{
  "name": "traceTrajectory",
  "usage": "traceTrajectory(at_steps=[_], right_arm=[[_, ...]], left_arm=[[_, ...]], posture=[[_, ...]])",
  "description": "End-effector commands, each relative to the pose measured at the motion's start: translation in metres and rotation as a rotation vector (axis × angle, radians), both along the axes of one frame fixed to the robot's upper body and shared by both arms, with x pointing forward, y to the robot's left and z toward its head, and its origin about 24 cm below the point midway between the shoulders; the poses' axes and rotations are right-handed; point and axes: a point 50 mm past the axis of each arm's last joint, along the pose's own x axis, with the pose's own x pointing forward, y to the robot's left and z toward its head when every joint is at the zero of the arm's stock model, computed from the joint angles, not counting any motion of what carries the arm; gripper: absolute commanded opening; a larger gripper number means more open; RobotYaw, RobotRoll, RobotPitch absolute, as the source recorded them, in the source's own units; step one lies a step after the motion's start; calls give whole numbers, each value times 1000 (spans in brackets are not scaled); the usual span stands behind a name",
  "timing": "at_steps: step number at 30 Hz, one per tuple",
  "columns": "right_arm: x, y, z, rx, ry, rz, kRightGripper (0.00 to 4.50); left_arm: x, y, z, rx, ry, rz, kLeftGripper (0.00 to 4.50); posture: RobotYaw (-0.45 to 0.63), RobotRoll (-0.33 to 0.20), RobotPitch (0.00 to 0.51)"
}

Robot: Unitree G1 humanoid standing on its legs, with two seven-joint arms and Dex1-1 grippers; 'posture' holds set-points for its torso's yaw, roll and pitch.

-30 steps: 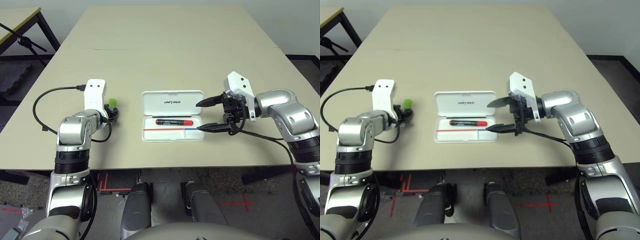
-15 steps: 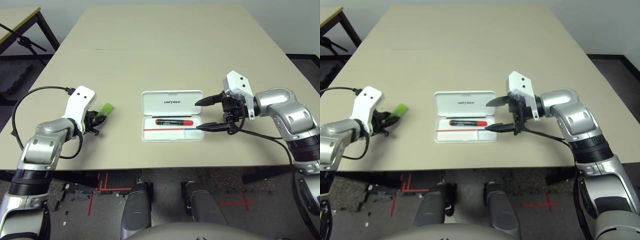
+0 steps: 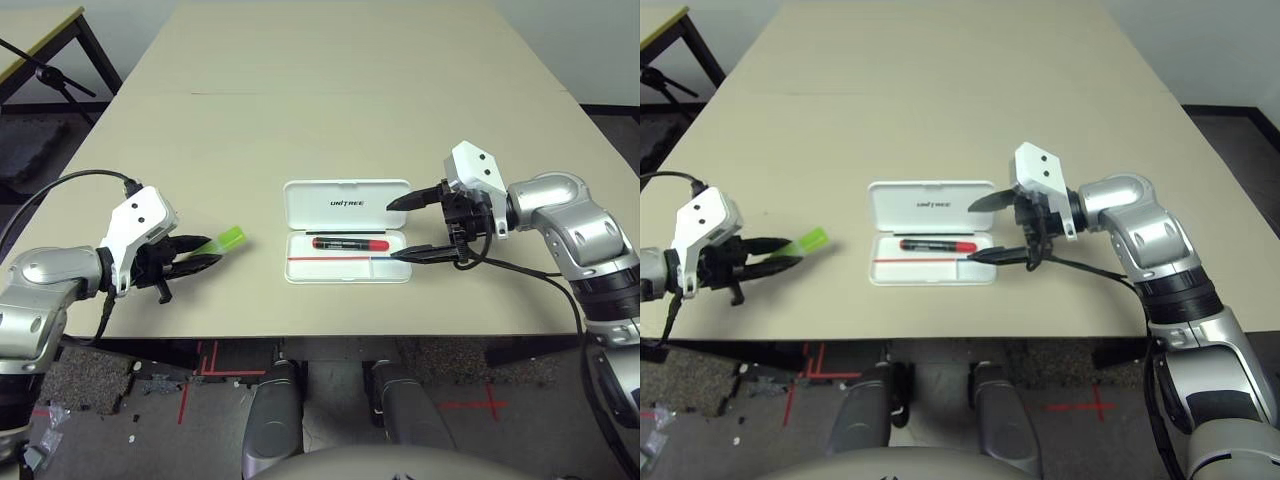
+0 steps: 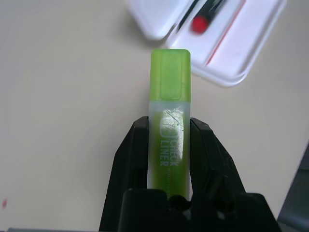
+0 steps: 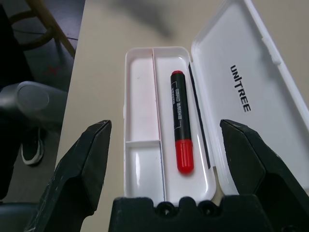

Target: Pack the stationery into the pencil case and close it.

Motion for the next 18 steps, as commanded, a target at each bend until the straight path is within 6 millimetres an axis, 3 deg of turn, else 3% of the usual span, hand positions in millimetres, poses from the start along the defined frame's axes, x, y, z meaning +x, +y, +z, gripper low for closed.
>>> traceTrajectory(at_steps=[1,6,18], right_arm=[[-3,-2,-5,-43,18,22,4500],[-5,-4,-7,-76,39,31,4500],[-9,-14,-9,-120,53,4,4500]], left_arm=[[-3,-21,4,18,28,-113,1086],[-2,-59,1,10,58,-285,1086],[19,-109,1,45,22,-469,1086]], posture=[[33,0,145],[29,0,141],[-11,0,122]])
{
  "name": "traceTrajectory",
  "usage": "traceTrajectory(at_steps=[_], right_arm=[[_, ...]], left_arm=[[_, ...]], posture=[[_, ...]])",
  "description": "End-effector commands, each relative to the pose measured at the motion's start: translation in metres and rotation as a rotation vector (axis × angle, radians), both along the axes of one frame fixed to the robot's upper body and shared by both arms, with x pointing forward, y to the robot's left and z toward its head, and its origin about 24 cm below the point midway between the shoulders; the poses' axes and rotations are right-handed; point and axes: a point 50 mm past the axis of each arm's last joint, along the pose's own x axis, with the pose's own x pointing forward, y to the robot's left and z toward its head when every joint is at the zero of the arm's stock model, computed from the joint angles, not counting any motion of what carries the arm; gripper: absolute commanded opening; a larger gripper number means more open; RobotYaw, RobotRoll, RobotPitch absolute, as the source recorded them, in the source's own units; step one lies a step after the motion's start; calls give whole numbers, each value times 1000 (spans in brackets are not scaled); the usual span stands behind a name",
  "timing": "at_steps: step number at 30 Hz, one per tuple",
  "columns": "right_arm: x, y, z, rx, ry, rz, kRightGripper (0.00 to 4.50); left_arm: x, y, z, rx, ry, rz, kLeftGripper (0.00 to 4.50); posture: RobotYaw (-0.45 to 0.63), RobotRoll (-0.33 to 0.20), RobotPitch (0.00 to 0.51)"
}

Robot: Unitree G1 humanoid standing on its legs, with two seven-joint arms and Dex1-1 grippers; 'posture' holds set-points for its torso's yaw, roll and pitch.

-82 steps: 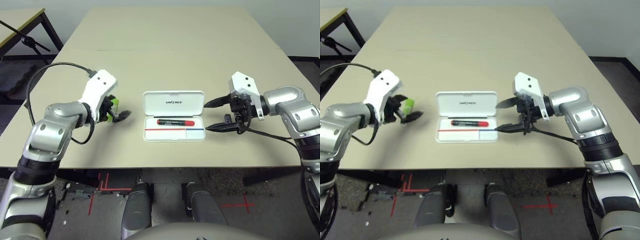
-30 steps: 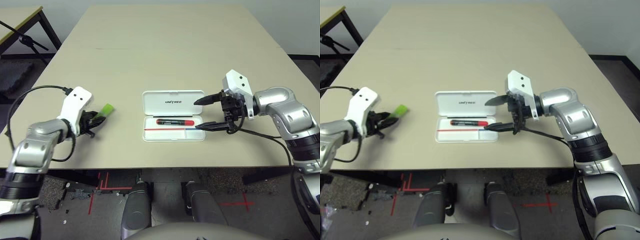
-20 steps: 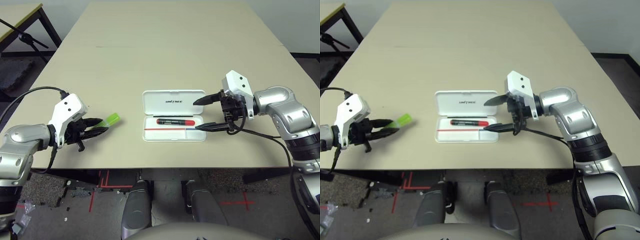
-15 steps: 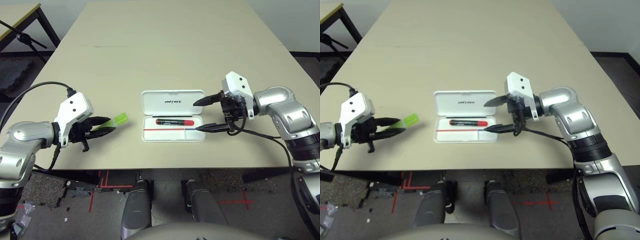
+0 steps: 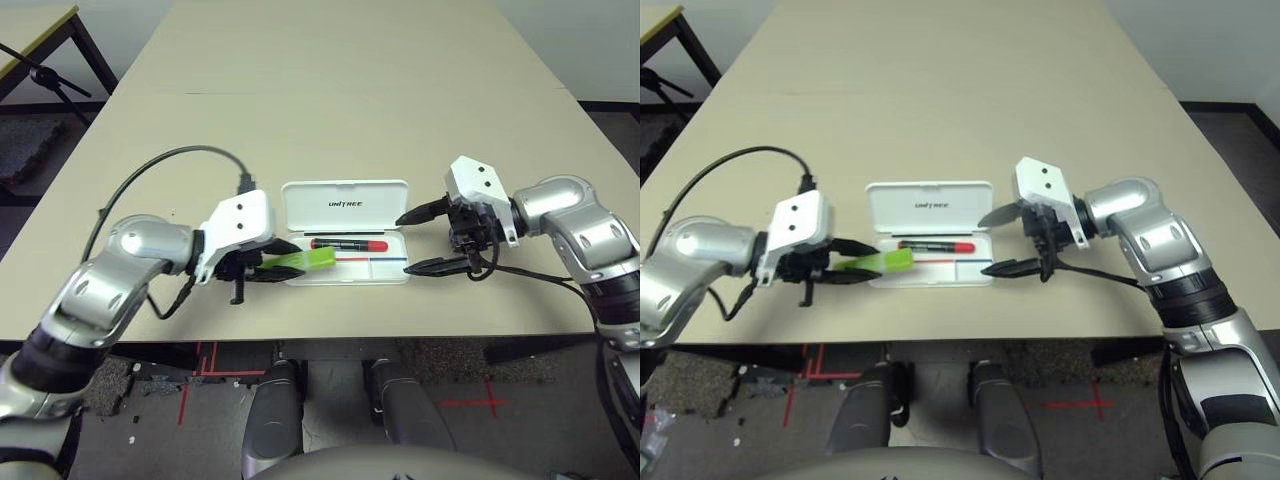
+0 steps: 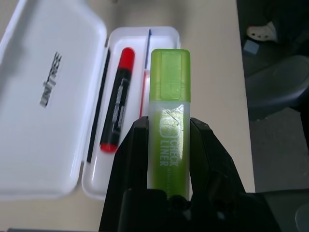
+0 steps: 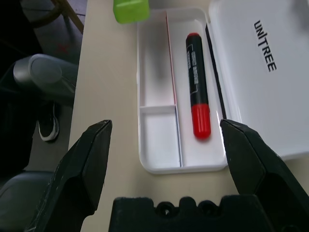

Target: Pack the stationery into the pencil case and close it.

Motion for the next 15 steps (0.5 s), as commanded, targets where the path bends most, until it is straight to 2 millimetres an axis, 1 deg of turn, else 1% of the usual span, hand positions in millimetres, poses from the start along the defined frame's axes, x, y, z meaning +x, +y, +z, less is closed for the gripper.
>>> traceTrajectory(at_steps=[1,7,15], right_arm=[[-4,-1,-2,-21,3,1,4500],[-4,-4,-2,-31,-8,-19,4500],[-5,-9,-1,-44,-10,-43,4500]], left_arm=[[5,-9,-7,39,4,-34,1086],[15,-25,-17,74,0,-62,1086],[29,-34,-26,114,-16,-49,1086]], posture=[[-14,0,121],[-36,0,109],[-55,0,100]])
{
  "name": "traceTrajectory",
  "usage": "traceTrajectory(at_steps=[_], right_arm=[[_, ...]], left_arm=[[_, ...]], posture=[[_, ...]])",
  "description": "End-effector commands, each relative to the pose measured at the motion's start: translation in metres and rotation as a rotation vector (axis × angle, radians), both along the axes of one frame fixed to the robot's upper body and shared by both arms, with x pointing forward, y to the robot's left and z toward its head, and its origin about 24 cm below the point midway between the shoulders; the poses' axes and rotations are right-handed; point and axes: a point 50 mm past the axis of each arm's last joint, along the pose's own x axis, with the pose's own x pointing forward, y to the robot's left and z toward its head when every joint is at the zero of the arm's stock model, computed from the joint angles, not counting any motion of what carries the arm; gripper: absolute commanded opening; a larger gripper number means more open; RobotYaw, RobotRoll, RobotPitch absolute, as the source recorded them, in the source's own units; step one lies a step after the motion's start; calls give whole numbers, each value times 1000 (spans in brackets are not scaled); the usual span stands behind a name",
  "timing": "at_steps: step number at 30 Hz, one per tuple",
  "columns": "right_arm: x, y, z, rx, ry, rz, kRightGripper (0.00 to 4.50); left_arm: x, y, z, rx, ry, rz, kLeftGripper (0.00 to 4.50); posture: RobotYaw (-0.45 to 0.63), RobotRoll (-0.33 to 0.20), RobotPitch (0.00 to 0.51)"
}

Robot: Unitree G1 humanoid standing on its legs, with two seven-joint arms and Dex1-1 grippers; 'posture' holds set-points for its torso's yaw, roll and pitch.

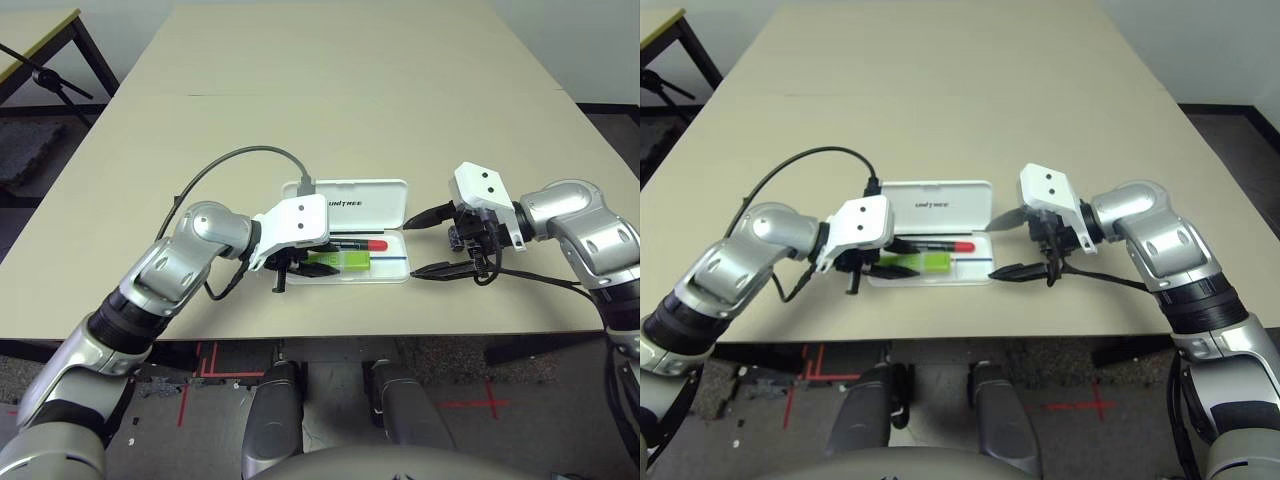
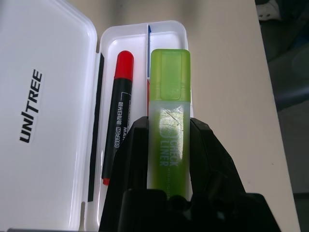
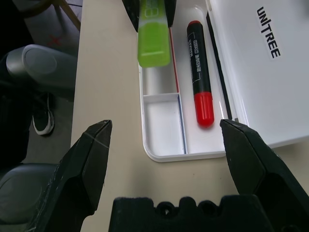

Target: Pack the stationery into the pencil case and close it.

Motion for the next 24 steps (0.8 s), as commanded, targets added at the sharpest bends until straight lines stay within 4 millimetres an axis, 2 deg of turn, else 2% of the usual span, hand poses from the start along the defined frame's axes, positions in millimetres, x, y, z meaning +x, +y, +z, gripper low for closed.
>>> traceTrajectory(at_steps=[1,15,19,24], right_arm=[[-2,-3,1,-14,-6,-18,4500],[-3,-3,2,-20,-17,-37,4500],[-3,-1,3,-19,-19,-33,4500],[-3,0,3,-22,-15,-31,4500]], left_arm=[[3,-2,-3,35,-9,-9,1086],[1,-8,-12,43,19,-3,1086],[1,-8,-12,41,20,3,2590],[-2,-4,-2,25,14,8,4483]], posture=[[-59,0,99],[-57,0,106],[-52,0,108],[-45,0,115]])
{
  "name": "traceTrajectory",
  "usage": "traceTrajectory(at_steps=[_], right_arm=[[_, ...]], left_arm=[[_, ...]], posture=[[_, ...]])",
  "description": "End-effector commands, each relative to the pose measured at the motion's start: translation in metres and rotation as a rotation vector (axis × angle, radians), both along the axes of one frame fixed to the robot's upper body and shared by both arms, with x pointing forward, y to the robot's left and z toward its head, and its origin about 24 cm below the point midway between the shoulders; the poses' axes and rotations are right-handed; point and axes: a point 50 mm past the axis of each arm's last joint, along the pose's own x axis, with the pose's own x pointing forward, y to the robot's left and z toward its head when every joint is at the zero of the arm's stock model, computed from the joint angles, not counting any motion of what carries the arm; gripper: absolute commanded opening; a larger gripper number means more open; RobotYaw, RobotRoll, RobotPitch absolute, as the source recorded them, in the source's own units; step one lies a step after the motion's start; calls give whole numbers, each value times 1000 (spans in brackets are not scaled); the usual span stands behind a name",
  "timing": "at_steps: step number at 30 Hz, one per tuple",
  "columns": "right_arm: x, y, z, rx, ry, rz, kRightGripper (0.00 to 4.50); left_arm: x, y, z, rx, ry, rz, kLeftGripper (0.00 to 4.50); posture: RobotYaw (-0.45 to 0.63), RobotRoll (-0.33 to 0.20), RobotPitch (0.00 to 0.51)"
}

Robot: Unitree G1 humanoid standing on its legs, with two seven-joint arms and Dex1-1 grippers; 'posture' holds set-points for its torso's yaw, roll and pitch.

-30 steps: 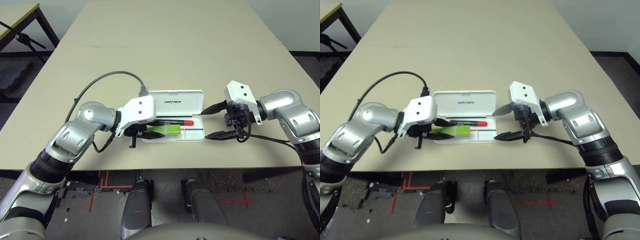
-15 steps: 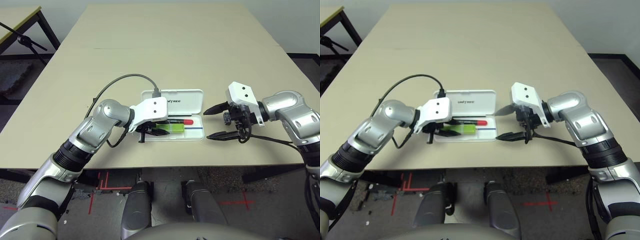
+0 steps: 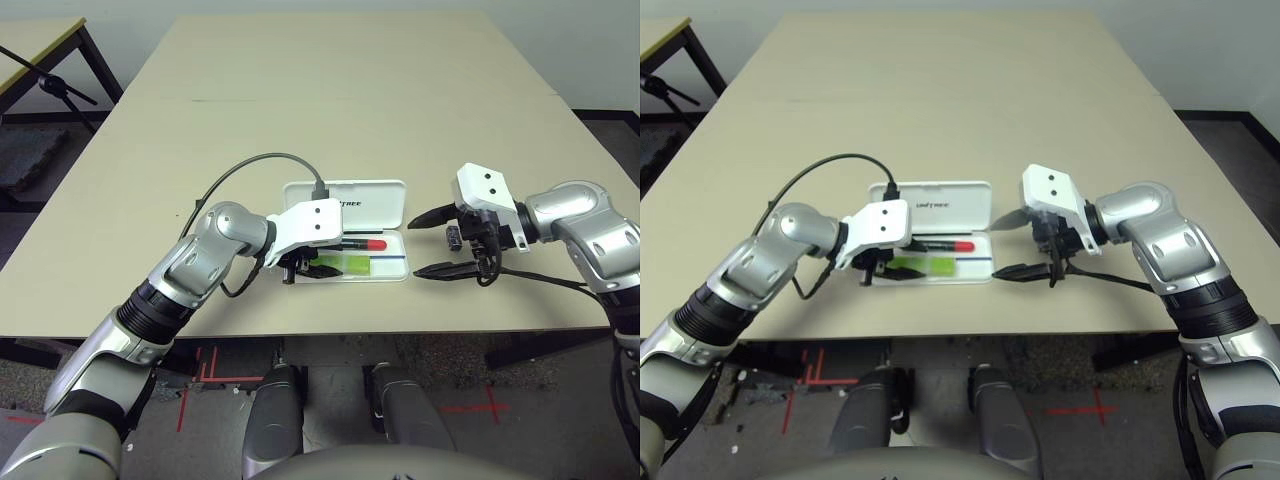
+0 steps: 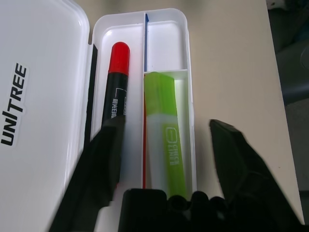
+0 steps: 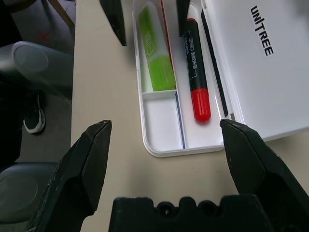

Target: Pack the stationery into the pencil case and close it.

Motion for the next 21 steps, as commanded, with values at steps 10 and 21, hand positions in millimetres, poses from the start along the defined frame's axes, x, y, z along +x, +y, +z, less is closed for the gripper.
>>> traceTrajectory(at_steps=[10,21], right_arm=[[-1,-6,-3,-19,21,-26,4500],[-8,-26,-9,26,74,-190,4500]], left_arm=[[-26,44,56,-80,-50,4,4483],[-36,62,81,-135,-89,60,4483]], posture=[[-43,0,125],[-19,0,141]])
